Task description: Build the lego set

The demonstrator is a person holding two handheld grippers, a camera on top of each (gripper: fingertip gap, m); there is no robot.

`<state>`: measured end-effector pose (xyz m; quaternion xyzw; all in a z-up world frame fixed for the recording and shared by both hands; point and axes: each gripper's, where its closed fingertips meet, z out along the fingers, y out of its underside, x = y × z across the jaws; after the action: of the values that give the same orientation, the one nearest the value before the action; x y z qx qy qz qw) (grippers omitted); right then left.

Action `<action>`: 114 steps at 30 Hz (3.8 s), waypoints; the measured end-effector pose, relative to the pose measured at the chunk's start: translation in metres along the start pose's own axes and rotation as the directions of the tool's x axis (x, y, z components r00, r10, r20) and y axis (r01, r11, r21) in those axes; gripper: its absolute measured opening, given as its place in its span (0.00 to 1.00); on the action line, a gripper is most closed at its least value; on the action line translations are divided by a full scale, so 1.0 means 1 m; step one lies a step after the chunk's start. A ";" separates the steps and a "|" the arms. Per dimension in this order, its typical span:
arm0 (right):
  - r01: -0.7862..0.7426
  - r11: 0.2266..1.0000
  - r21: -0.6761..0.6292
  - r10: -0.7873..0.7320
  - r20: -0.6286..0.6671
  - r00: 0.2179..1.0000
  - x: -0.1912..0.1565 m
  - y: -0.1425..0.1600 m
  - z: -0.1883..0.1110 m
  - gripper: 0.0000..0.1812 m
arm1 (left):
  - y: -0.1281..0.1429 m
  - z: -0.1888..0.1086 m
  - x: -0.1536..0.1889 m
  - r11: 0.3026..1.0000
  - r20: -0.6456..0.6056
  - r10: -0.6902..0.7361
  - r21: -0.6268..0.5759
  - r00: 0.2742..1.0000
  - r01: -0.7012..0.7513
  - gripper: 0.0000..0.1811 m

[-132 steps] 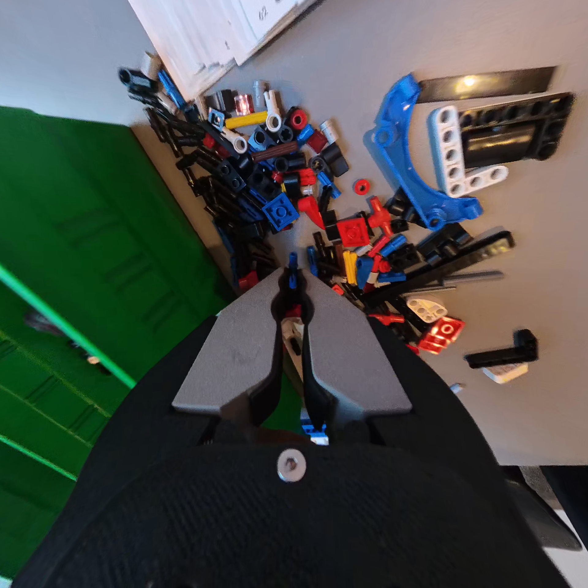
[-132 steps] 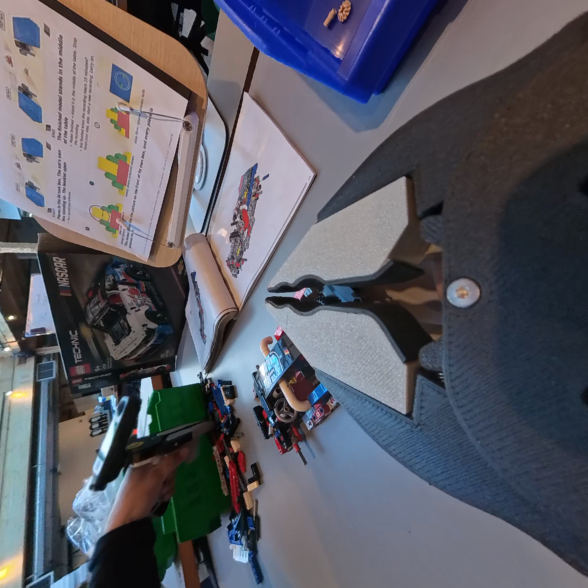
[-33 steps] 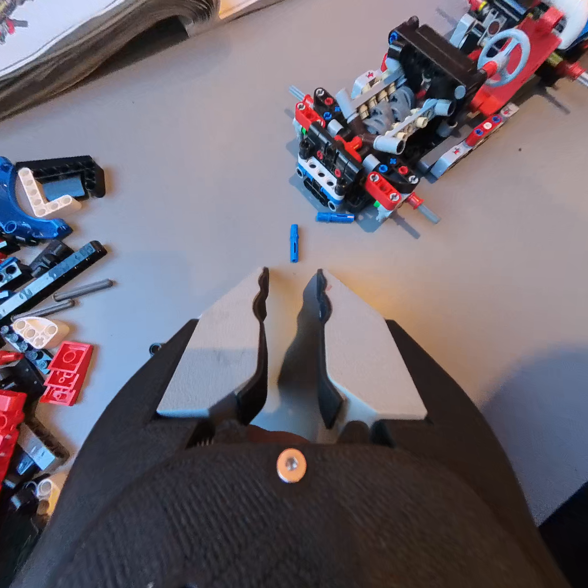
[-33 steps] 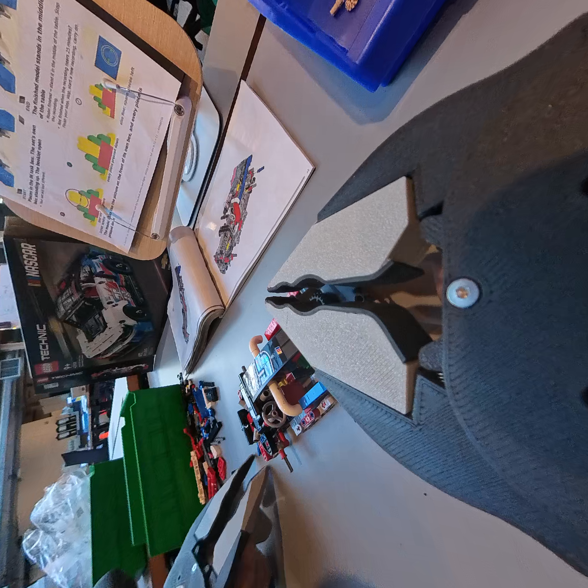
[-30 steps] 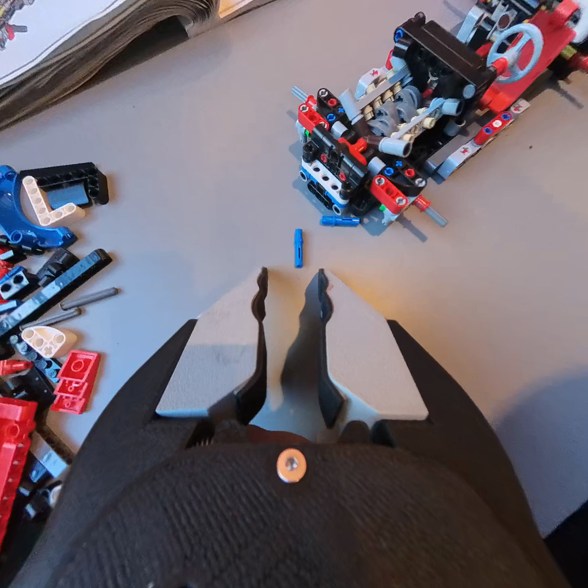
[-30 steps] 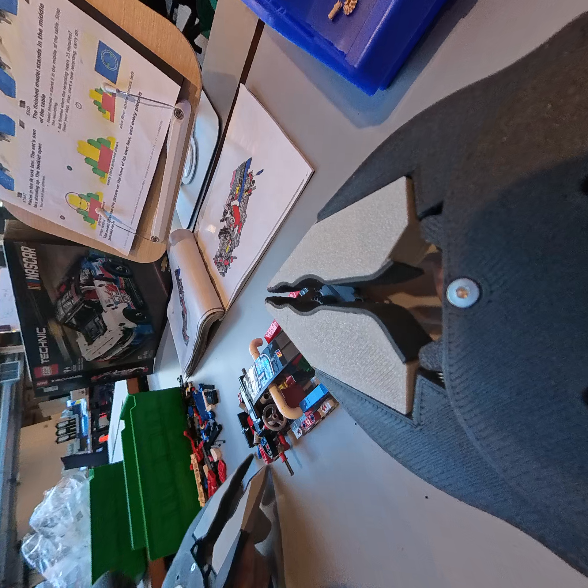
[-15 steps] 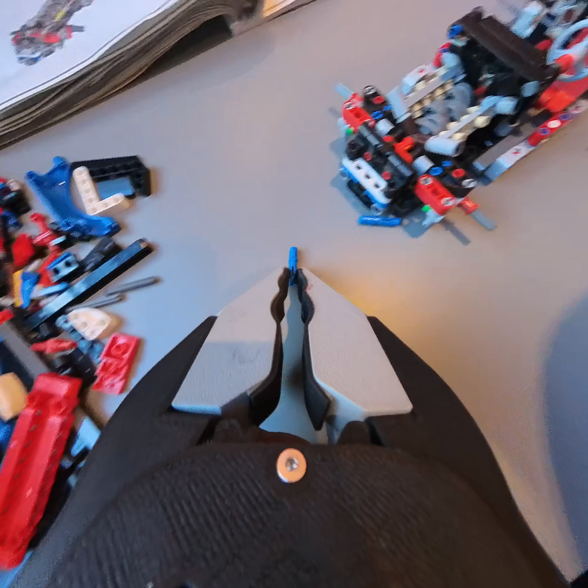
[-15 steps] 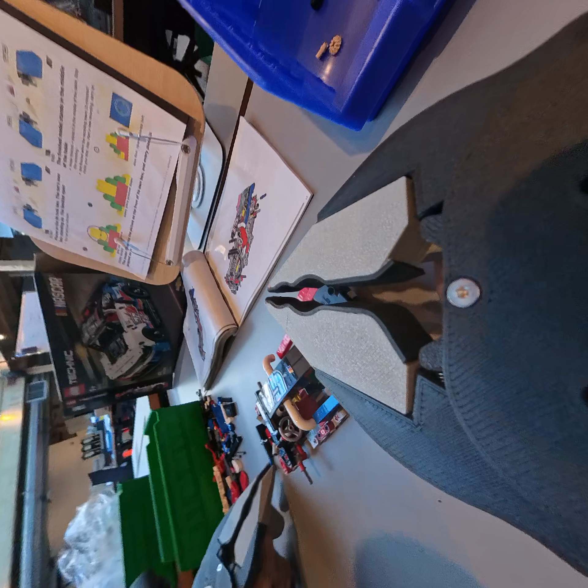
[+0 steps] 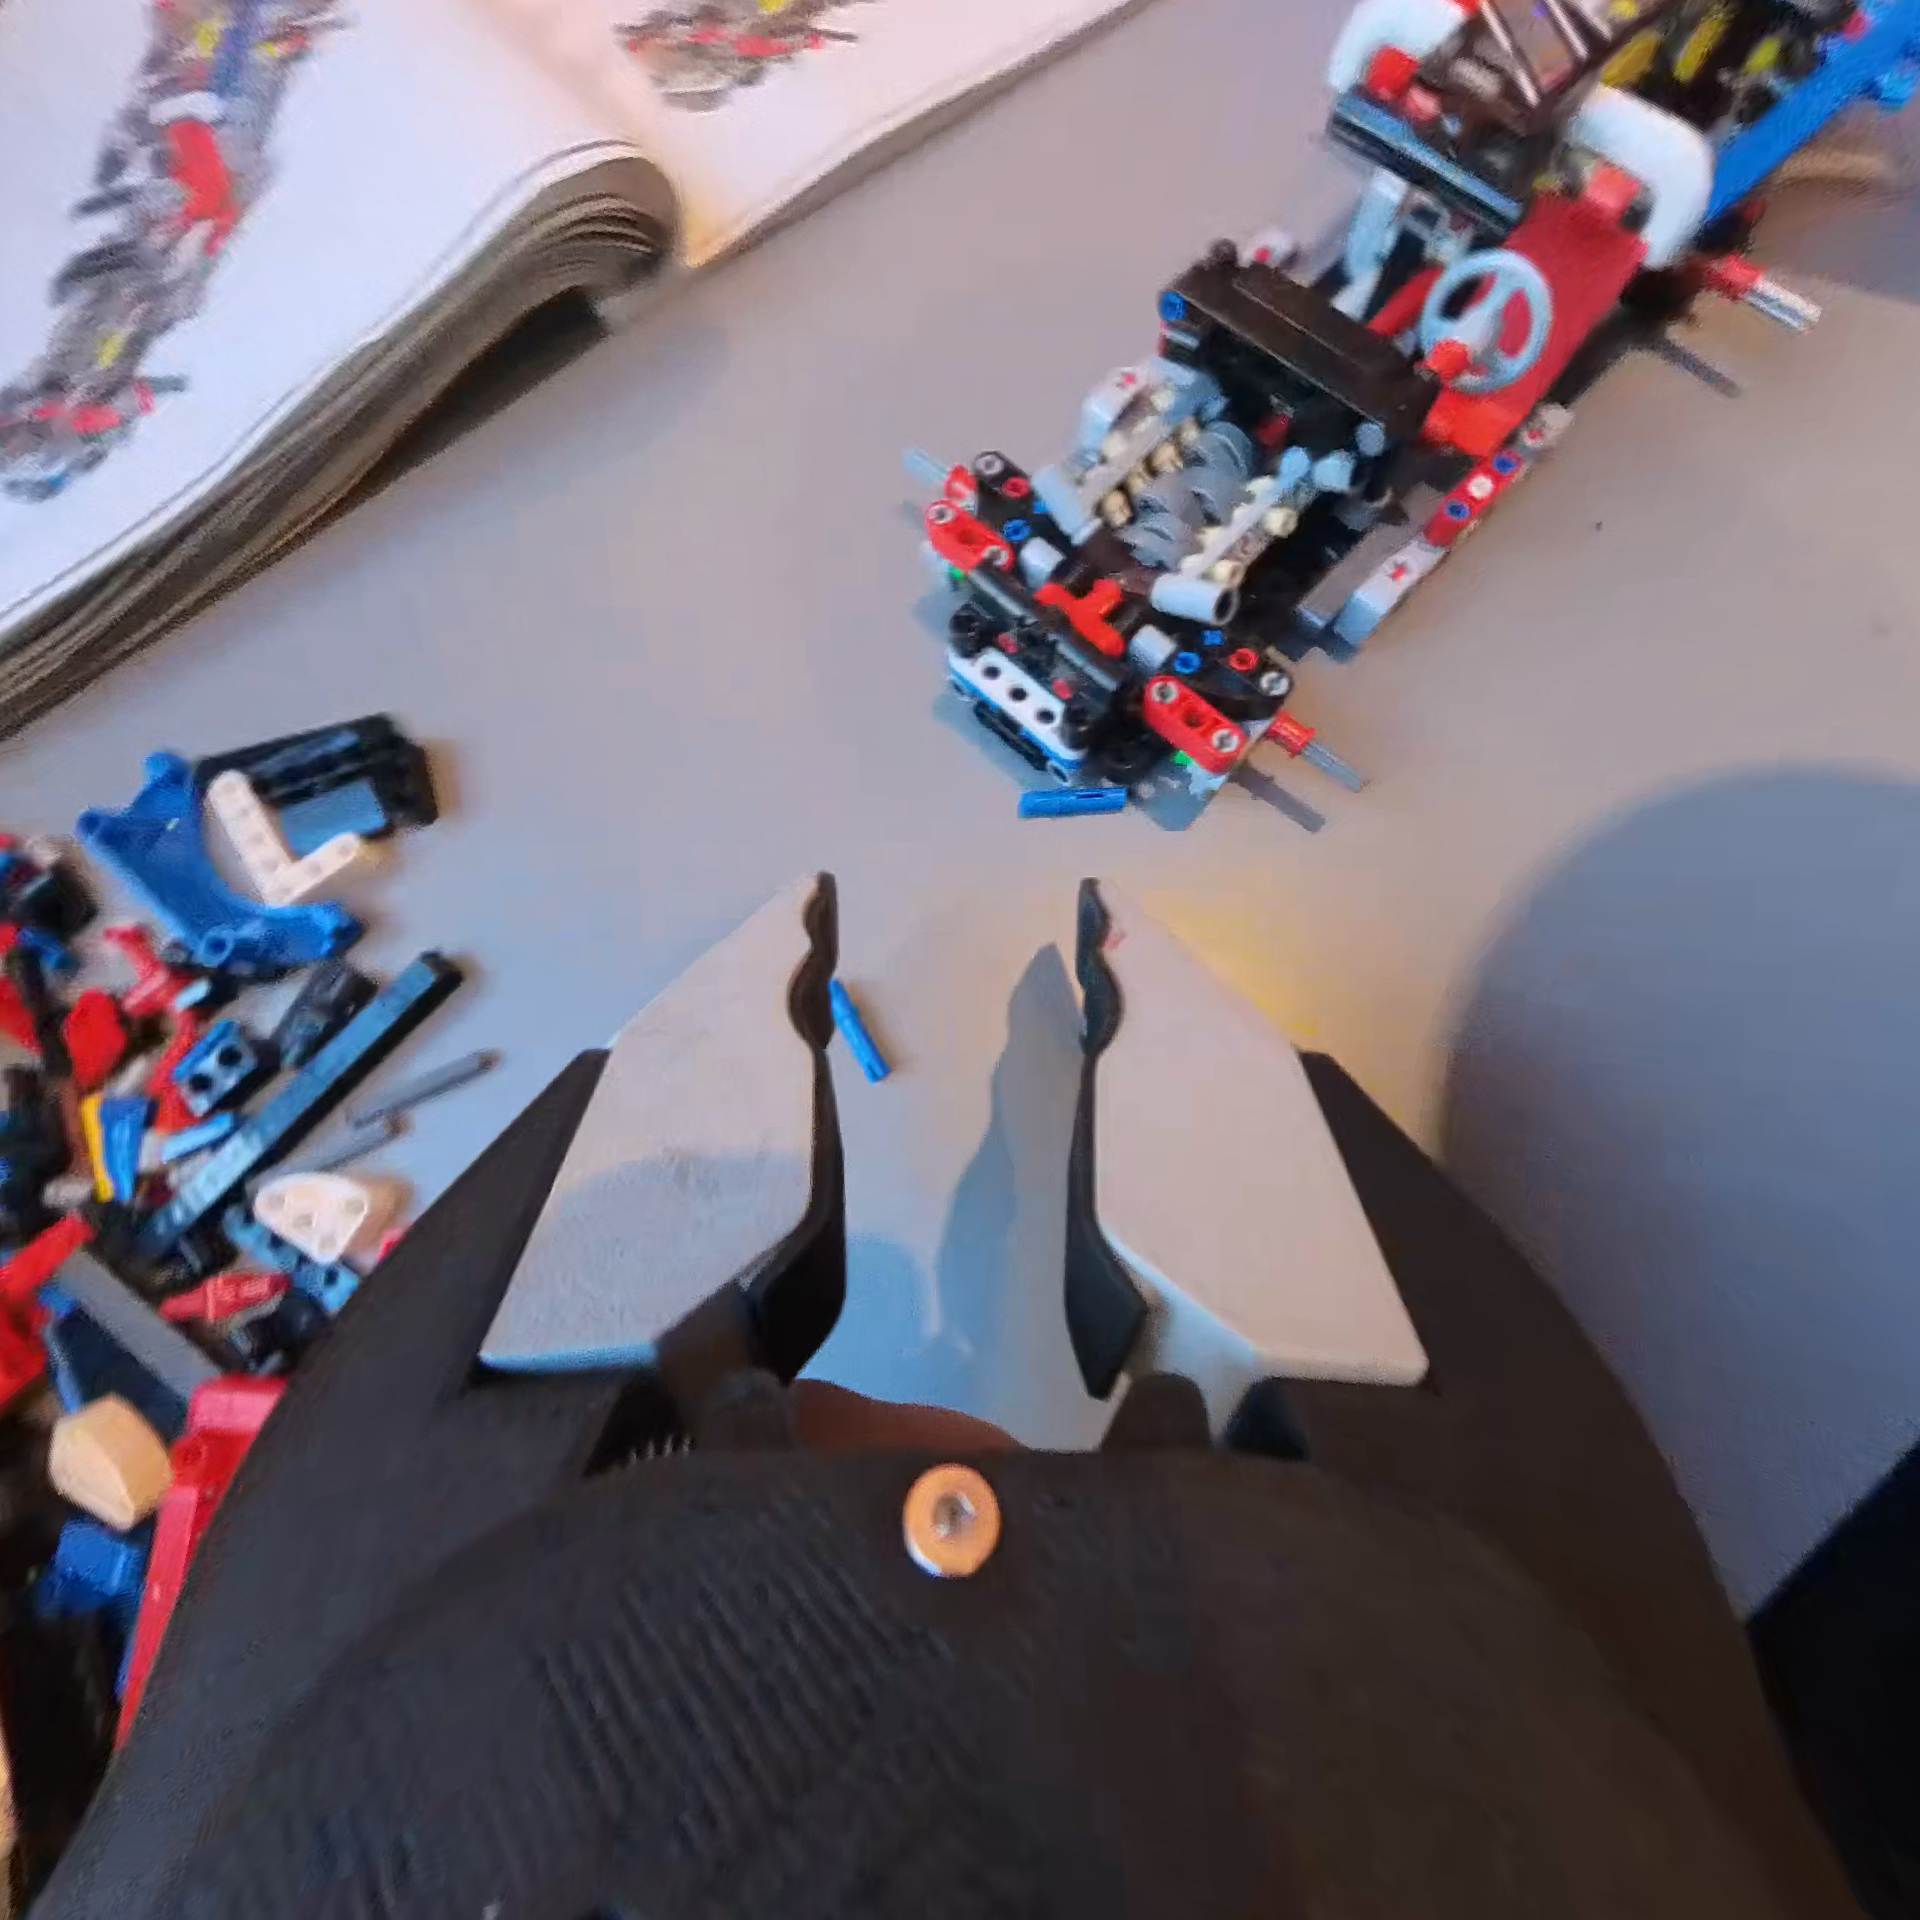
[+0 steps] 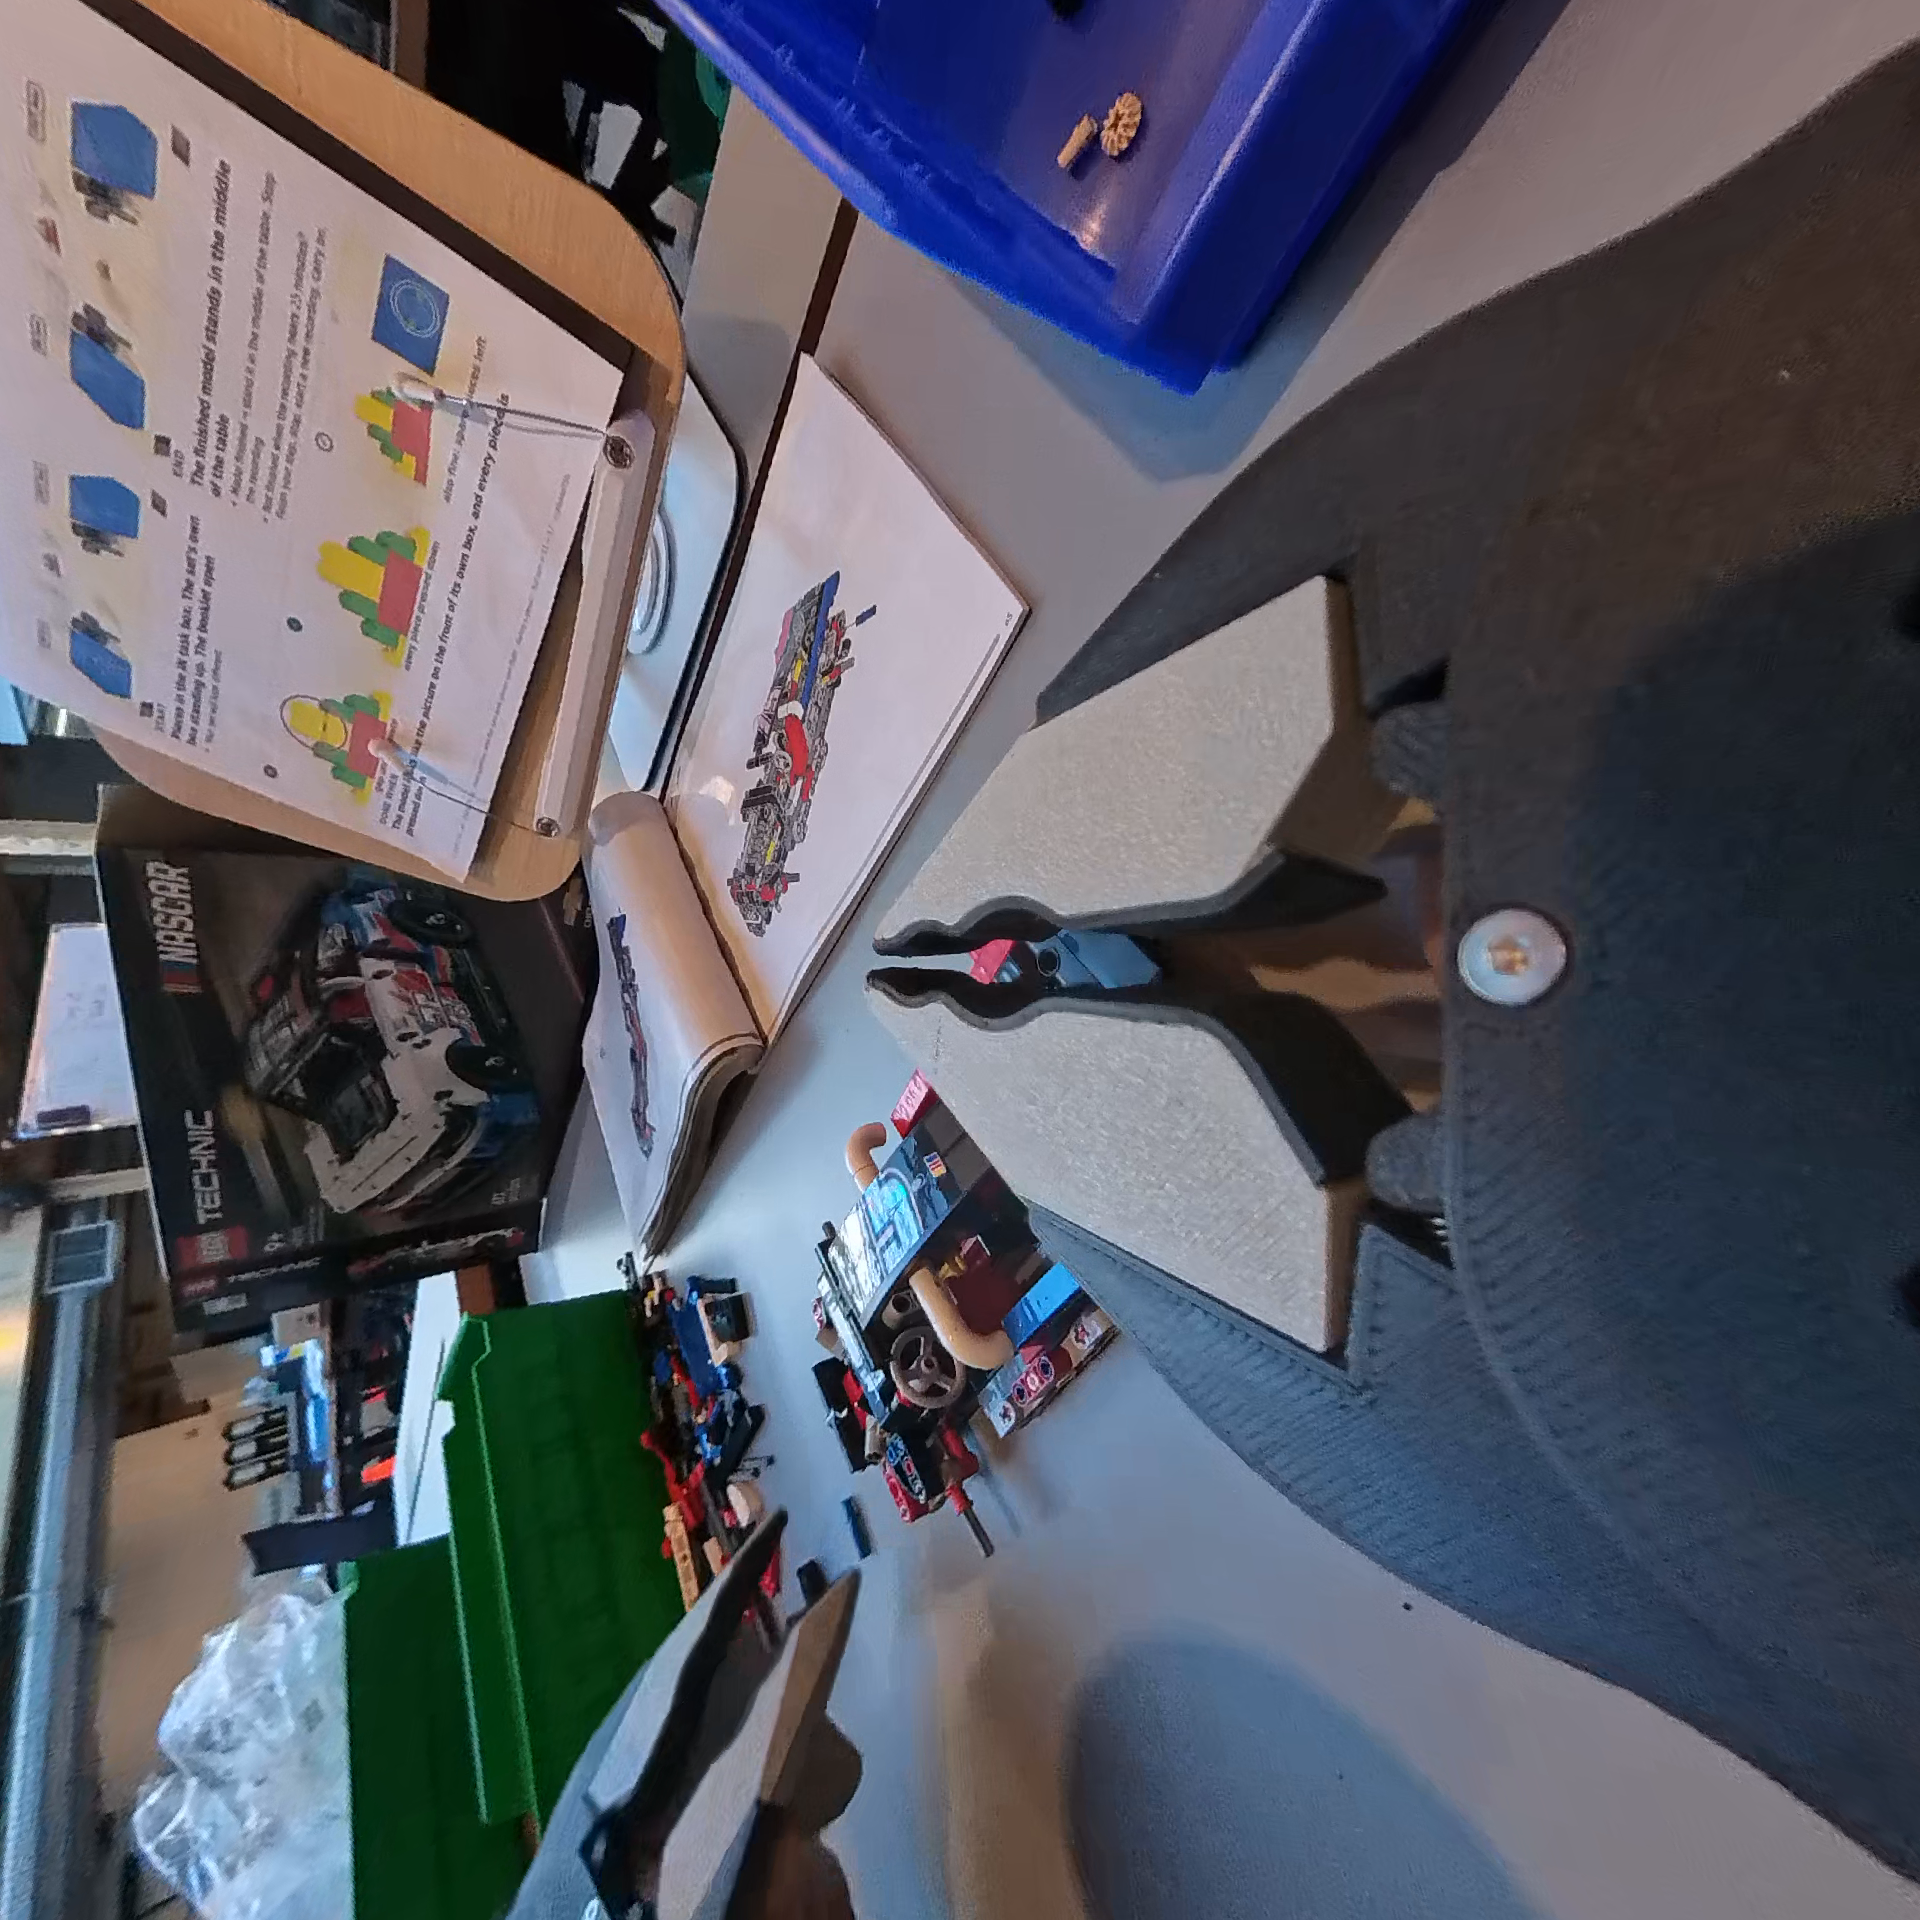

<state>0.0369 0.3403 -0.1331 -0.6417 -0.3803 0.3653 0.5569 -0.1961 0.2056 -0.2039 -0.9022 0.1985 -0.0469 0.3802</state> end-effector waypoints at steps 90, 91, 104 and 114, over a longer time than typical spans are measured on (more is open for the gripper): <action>-0.050 0.998 0.036 0.050 -0.017 0.999 0.006 -0.003 -0.007 0.00 | -0.002 0.026 0.015 0.915 -0.423 0.361 -0.012 0.831 -0.403 0.10; -0.053 0.998 0.037 0.054 -0.019 0.998 0.007 -0.003 -0.008 0.00 | -0.004 0.028 0.015 0.906 -0.437 0.385 0.008 0.813 -0.424 0.09; -0.073 0.996 0.048 0.073 -0.002 0.997 0.007 -0.006 -0.009 0.00 | 0.002 0.039 0.025 0.903 -0.528 0.361 -0.008 0.769 -0.429 0.01; -0.049 0.999 0.004 0.048 0.100 0.994 -0.017 0.002 -0.004 0.00 | 0.031 0.005 0.022 0.956 -0.350 0.269 -0.018 0.897 -0.293 0.00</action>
<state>0.0327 0.3234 -0.1337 -0.6299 -0.3910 0.4115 0.5301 -0.1849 0.1809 -0.2306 -0.8546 0.3915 -0.1413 0.3107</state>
